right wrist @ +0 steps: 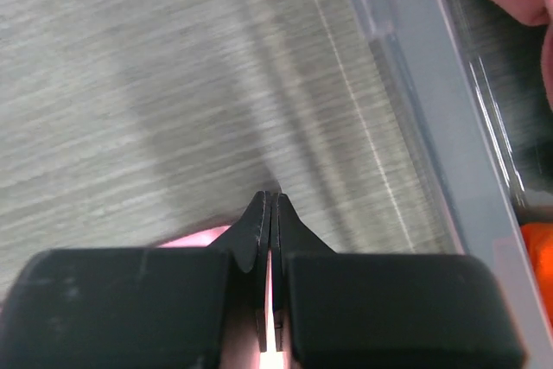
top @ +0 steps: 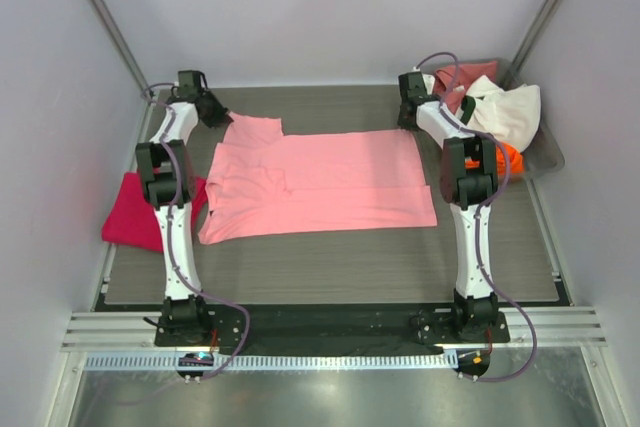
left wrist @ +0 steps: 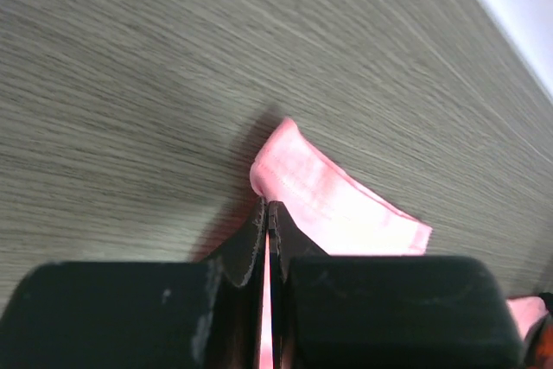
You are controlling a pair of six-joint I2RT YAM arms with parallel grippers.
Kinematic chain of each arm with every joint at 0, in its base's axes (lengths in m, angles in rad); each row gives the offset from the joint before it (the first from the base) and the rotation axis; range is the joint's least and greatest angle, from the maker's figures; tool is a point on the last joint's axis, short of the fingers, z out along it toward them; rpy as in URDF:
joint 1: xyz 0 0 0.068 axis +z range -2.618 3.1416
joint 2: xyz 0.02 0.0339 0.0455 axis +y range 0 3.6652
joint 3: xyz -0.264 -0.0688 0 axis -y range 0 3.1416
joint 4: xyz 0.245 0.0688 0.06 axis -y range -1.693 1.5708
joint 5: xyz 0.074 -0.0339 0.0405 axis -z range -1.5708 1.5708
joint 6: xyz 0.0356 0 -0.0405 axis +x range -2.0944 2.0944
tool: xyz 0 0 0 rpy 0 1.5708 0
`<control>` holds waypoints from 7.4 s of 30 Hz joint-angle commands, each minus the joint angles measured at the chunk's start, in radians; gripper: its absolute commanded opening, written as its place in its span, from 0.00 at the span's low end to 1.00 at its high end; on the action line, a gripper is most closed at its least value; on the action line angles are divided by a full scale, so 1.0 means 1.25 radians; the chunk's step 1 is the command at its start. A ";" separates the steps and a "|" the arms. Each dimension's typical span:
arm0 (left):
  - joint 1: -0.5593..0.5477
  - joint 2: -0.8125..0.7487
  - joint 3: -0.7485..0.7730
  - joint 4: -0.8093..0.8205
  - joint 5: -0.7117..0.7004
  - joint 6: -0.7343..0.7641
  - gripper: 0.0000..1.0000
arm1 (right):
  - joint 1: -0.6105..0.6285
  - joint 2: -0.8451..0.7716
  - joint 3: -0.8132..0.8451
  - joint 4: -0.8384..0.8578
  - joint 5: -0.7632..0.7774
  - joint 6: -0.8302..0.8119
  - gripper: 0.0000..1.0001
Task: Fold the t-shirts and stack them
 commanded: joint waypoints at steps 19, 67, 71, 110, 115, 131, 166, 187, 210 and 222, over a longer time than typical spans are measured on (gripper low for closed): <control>-0.061 -0.332 -0.248 0.088 -0.052 0.099 0.00 | 0.010 -0.265 -0.194 -0.017 0.004 -0.020 0.01; -0.091 -1.022 -1.144 0.300 -0.243 0.049 0.00 | 0.010 -0.711 -0.842 0.168 0.058 0.140 0.02; -0.091 -1.089 -1.226 0.299 -0.232 0.034 0.27 | 0.012 -0.773 -0.918 0.218 0.094 0.172 0.35; -0.086 -0.521 -0.692 0.029 -0.097 -0.031 0.65 | 0.463 -0.094 -0.228 0.377 -0.464 0.355 0.47; -0.086 -0.467 -0.639 -0.040 -0.130 -0.056 0.65 | 0.469 -0.084 -0.239 0.387 -0.492 0.359 0.46; -0.086 -0.435 -0.606 -0.120 -0.223 -0.048 0.64 | 0.485 -0.163 -0.313 0.421 -0.490 0.279 0.22; -0.086 -0.440 -0.587 -0.141 -0.223 -0.029 0.65 | 0.488 -0.283 -0.459 0.507 -0.614 0.208 0.55; -0.085 -0.387 -0.510 -0.240 -0.218 -0.024 0.67 | 0.497 0.049 -0.216 0.738 -0.859 0.321 0.59; -0.085 -0.325 -0.474 -0.253 -0.241 -0.013 0.67 | 0.573 -0.307 -0.641 0.738 -0.987 0.204 0.54; -0.092 -0.523 -0.564 -0.217 -0.166 -0.021 0.76 | 0.571 -0.402 -0.625 0.514 -0.534 0.155 0.47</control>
